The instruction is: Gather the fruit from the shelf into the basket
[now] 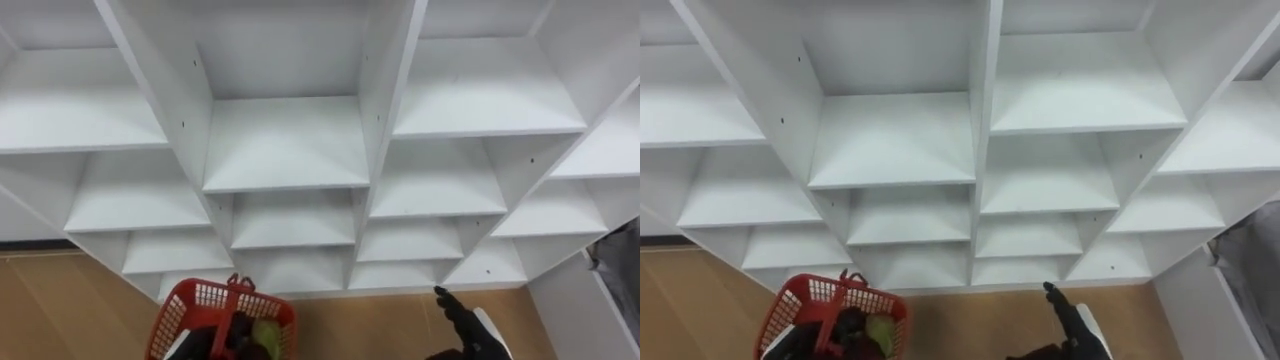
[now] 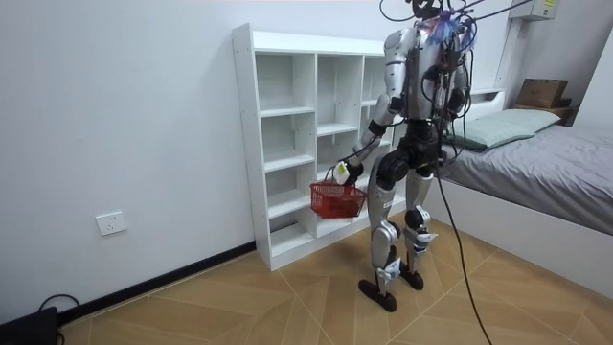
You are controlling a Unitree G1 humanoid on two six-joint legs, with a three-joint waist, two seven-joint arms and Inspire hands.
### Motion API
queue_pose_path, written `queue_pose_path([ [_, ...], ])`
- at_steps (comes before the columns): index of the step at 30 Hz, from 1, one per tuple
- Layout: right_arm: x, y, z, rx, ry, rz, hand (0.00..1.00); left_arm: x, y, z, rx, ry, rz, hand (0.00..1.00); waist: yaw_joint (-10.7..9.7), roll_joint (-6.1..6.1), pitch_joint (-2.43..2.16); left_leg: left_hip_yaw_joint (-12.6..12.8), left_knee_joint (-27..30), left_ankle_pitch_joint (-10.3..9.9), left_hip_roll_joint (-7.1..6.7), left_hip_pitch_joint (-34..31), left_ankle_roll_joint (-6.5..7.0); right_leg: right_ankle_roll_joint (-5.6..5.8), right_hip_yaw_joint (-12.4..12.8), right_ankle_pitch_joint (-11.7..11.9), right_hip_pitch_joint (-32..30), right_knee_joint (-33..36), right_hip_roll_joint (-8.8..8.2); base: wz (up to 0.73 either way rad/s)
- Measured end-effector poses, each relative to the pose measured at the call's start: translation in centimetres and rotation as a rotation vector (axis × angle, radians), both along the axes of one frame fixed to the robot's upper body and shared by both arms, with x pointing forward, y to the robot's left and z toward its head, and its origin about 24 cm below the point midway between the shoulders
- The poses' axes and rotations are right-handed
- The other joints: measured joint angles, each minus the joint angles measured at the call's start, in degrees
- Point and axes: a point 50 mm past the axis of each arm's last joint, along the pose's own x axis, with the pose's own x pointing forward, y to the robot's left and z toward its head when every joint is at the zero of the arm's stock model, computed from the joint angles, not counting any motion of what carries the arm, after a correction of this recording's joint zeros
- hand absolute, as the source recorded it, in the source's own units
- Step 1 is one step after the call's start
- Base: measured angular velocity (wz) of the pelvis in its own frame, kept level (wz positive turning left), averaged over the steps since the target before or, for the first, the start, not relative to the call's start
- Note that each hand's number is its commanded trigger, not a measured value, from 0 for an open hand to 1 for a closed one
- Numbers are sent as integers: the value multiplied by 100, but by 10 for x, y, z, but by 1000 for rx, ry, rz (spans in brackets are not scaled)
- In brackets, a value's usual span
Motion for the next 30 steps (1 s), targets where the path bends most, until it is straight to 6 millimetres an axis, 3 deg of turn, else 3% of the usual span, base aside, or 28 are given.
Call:
queue_pose_path([
  [6, -27, -8, -12, 17, 99, -110, 0, -13, 6, -6, 15, 51, 61, 100, -11, 15, 5, -52, 5, -38, -31, 59, 20, 28, -23, -21, 117, -10, -17, 3],
  [15, -70, -26, -24, 34, 256, -360, 0, -46, 11, -18, 41, 186, 176, 100, -15, 81, -65, -46, -20, -140, -26, 340, 7, 57, -11, -115, 360, -82, -3, 0],
  [20, -92, -27, -30, 85, 351, -497, 0, -56, 14, -22, 44, 240, 228, 100, -15, 66, -58, 12, -18, -165, -11, 424, 1, 55, 34, -114, 443, -87, 14, -5],
  [22, -101, -28, -32, 106, 399, -539, 0, -59, 18, -22, 42, 253, 268, 100, -6, 57, -19, 46, -18, -196, -7, 491, -1, 62, 73, -143, 491, -80, 17, -5],
  [23, -104, -29, -33, 114, 418, -549, 0, -60, 20, -22, 44, 260, 280, 100, -19, 70, -24, 42, -9, -209, -8, 501, 2, 66, 63, -146, 520, -88, 17, 0],
  [30, -110, -25, -34, 142, 466, -566, 0, -65, 21, -23, 44, 298, 287, 100, -22, 69, -23, 45, 6, -240, -15, 514, 8, 80, 85, -157, 526, -83, 13, 0],
])
